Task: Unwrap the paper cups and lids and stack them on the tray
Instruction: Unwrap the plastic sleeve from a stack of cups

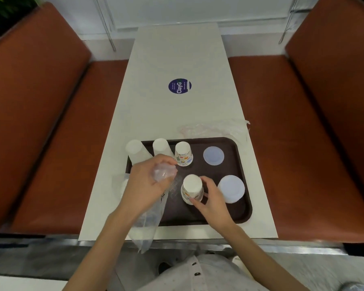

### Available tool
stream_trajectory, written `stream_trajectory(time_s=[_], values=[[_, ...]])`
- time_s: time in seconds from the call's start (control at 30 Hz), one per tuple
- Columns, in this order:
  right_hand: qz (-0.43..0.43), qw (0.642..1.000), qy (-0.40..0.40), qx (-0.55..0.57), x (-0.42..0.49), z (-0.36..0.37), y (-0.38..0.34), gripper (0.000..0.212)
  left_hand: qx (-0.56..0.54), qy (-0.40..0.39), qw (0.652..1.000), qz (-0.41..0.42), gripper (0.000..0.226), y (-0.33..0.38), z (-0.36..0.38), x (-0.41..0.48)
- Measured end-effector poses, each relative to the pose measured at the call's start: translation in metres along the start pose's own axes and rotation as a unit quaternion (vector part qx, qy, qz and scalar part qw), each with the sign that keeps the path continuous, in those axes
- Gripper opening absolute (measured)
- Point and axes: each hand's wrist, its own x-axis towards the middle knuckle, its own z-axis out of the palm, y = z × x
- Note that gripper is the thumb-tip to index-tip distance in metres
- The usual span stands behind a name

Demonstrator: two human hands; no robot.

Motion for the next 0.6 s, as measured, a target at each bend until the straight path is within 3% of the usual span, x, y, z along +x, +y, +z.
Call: stream_trajectory(time_s=[0.13,0.23,0.3,0.4,0.5,0.6], values=[[0.022,0.999,0.001,-0.045,0.008,-0.010,-0.019,0.081,-0.070,-0.016,0.997,-0.035,0.021,0.009,-0.010,0.010],[-0.050,0.998,0.030,0.004,-0.014,-0.035,-0.052,0.075,-0.179,-0.029,0.983,-0.030,0.018,0.027,-0.022,0.024],[-0.117,0.992,-0.017,0.051,-0.035,-0.041,-0.083,0.067,-0.255,0.010,0.967,-0.029,0.015,0.037,-0.027,0.039],[-0.094,0.978,-0.113,0.147,-0.043,-0.036,-0.122,0.073,-0.378,0.116,0.916,-0.061,0.012,0.044,-0.020,0.061],[-0.083,0.981,-0.062,0.162,-0.009,-0.054,-0.139,0.067,-0.461,0.172,0.866,-0.093,0.015,0.051,0.003,0.080],[-0.115,0.991,0.027,0.065,0.045,-0.103,-0.145,0.046,-0.456,0.166,0.867,-0.111,0.023,0.051,0.018,0.099]])
